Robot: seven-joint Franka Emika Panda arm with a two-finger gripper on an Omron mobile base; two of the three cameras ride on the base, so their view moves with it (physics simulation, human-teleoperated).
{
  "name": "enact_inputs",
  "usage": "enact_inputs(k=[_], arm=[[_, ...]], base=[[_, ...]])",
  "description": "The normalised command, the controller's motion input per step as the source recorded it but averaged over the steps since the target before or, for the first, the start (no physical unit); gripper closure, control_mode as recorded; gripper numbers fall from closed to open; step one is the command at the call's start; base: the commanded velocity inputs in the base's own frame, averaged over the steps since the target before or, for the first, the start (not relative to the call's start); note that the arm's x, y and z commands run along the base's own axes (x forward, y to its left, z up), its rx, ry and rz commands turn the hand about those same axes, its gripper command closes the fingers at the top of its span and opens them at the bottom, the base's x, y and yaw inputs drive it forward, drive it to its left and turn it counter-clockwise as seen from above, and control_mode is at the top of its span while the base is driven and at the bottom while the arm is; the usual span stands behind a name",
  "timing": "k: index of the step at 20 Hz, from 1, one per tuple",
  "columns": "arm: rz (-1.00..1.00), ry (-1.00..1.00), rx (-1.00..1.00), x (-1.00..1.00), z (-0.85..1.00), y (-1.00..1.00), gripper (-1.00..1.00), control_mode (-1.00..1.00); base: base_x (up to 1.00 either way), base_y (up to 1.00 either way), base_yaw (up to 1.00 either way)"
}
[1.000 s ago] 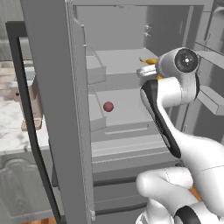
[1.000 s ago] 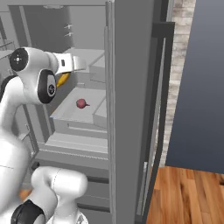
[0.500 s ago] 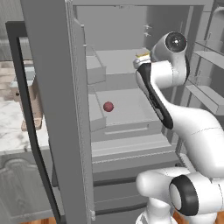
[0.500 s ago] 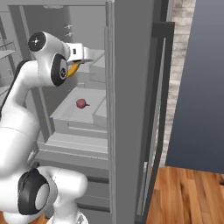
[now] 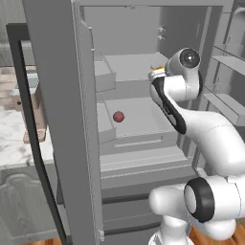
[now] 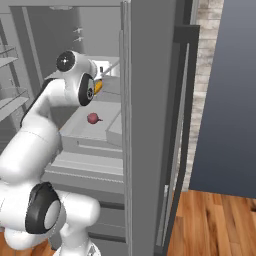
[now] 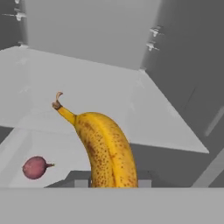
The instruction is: Move the onion and banana from the second highest shelf to the top shelf to make space. Then, place the pitcher from the counter on the cleared second highest shelf.
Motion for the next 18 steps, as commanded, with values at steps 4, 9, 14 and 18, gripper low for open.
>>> enact_inputs(k=[4, 9, 14, 18], arm=[[0.0, 0.19, 0.05, 0.8, 0.25, -0.15, 1.0, -1.0], [-0.02, 0.34, 0.01, 0.85, 0.49, -0.02, 1.0, -1.0], [-0.03, 0.22, 0.0, 0.84, 0.23, 0.0, 1.0, -1.0], [-0.08, -0.08, 0.0, 0.71, -0.28, 0.0, 1.0, -1.0]], base=[[0.0, 0.0, 0.0], [0.0, 0.0, 0.0], [0.0, 0.0, 0.0], [0.0, 0.0, 0.0]])
